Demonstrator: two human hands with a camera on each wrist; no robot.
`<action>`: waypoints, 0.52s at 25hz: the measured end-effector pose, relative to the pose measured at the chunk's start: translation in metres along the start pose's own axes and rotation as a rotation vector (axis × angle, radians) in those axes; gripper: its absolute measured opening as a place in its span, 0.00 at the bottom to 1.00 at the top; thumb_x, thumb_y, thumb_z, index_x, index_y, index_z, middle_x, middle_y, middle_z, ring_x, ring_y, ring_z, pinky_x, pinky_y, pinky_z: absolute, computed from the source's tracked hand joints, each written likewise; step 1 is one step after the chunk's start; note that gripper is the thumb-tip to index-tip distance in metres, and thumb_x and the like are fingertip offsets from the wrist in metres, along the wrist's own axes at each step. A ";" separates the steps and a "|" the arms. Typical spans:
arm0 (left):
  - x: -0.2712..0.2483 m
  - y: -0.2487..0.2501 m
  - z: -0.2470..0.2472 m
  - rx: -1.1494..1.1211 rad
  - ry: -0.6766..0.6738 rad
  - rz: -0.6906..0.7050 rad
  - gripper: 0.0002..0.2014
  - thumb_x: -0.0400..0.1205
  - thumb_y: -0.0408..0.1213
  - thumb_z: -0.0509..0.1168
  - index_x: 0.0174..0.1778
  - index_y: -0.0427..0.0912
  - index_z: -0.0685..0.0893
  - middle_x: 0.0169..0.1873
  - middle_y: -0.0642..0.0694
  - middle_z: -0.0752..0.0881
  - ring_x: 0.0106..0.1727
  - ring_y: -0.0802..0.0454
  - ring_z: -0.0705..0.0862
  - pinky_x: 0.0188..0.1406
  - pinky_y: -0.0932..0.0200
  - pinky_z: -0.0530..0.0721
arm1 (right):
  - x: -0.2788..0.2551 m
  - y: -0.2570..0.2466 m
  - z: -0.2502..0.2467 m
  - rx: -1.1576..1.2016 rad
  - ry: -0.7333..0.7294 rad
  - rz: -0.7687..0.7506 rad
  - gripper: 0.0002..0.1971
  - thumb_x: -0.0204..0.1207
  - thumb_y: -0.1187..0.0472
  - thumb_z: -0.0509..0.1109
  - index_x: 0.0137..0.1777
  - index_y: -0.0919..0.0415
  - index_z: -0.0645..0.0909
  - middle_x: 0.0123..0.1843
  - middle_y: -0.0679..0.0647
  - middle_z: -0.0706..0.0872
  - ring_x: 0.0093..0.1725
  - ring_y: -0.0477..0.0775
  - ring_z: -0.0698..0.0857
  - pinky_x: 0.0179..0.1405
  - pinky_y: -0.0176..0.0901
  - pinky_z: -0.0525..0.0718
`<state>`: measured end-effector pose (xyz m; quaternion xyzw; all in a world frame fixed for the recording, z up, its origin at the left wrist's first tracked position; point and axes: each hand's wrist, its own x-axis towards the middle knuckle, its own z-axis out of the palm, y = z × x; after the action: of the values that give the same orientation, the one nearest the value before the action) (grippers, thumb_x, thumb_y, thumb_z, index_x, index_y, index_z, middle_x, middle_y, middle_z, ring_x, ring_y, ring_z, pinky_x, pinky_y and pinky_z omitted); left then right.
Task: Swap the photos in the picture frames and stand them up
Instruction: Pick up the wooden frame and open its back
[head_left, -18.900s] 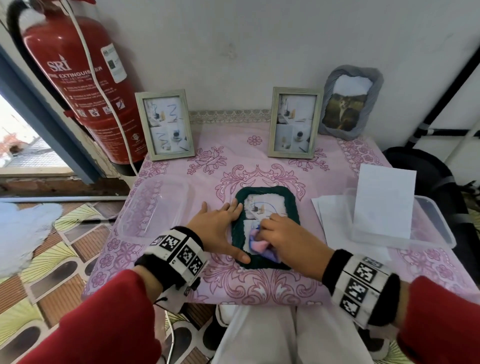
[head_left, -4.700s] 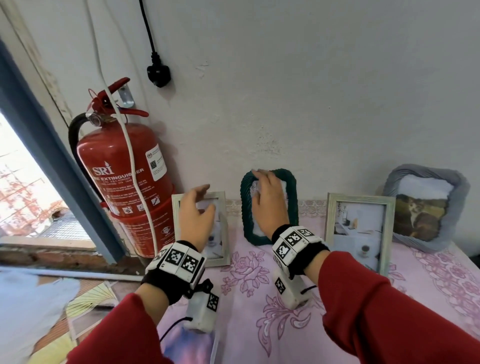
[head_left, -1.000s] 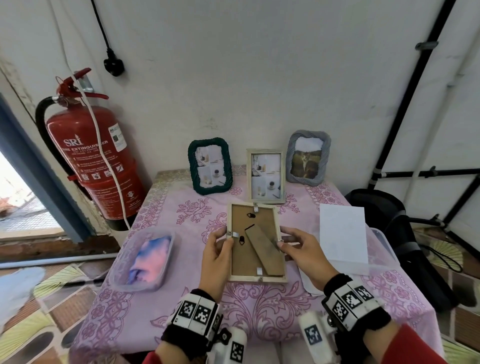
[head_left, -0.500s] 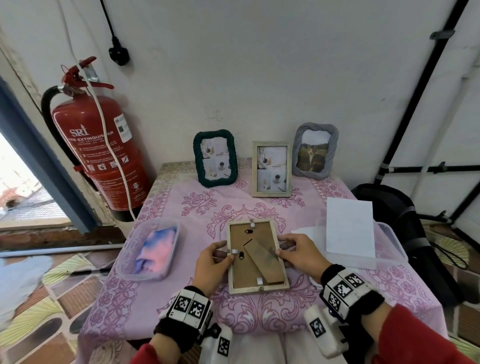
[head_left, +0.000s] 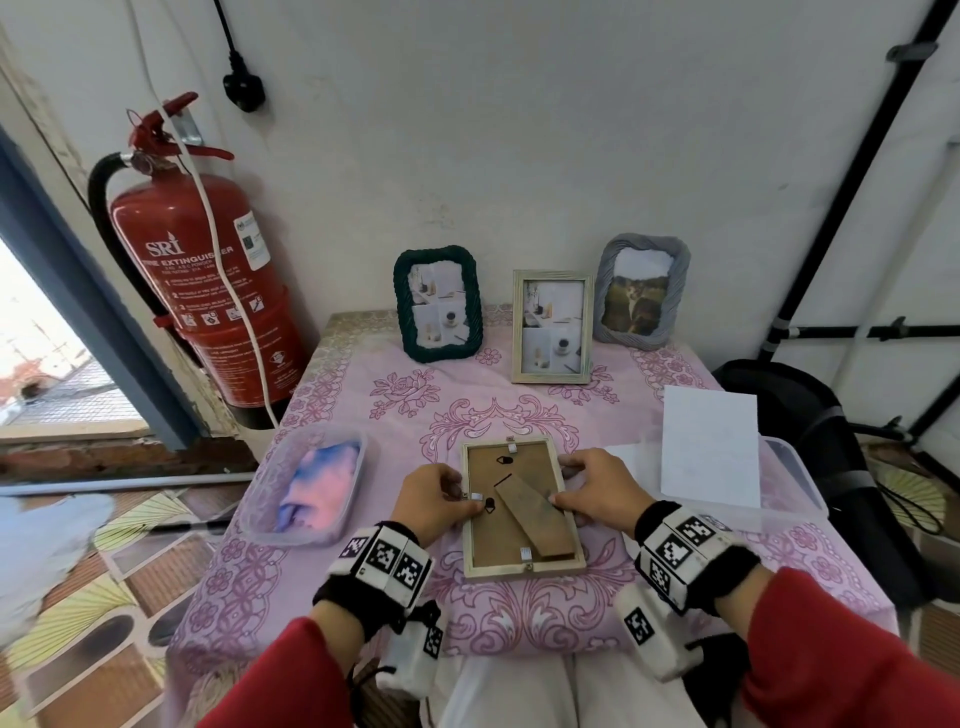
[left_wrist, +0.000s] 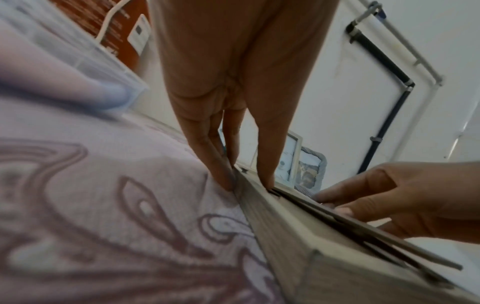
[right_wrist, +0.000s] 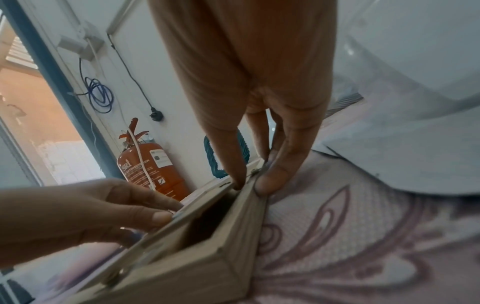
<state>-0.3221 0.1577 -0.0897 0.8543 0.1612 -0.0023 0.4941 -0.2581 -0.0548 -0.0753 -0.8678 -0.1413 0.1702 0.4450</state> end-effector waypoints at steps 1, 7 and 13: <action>0.002 0.002 -0.001 0.006 -0.009 -0.008 0.28 0.70 0.32 0.77 0.64 0.31 0.76 0.40 0.42 0.81 0.39 0.47 0.82 0.45 0.53 0.86 | 0.002 -0.002 0.000 -0.048 0.001 -0.017 0.21 0.68 0.70 0.76 0.61 0.66 0.81 0.53 0.58 0.85 0.47 0.51 0.83 0.30 0.37 0.87; 0.011 0.001 -0.007 0.009 -0.049 -0.030 0.26 0.68 0.31 0.78 0.59 0.34 0.76 0.31 0.44 0.83 0.25 0.51 0.83 0.36 0.52 0.89 | 0.008 -0.005 0.000 -0.129 -0.010 -0.005 0.26 0.66 0.68 0.78 0.65 0.68 0.77 0.46 0.57 0.83 0.46 0.57 0.87 0.34 0.49 0.90; 0.016 0.000 -0.007 0.048 -0.042 -0.015 0.19 0.68 0.33 0.79 0.48 0.39 0.76 0.28 0.44 0.85 0.20 0.55 0.84 0.28 0.58 0.88 | 0.011 -0.004 0.001 -0.054 0.005 0.039 0.34 0.69 0.68 0.77 0.74 0.68 0.68 0.45 0.63 0.86 0.30 0.52 0.85 0.19 0.39 0.85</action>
<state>-0.3078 0.1674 -0.0886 0.8646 0.1572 -0.0278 0.4765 -0.2494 -0.0475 -0.0742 -0.8824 -0.1278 0.1728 0.4185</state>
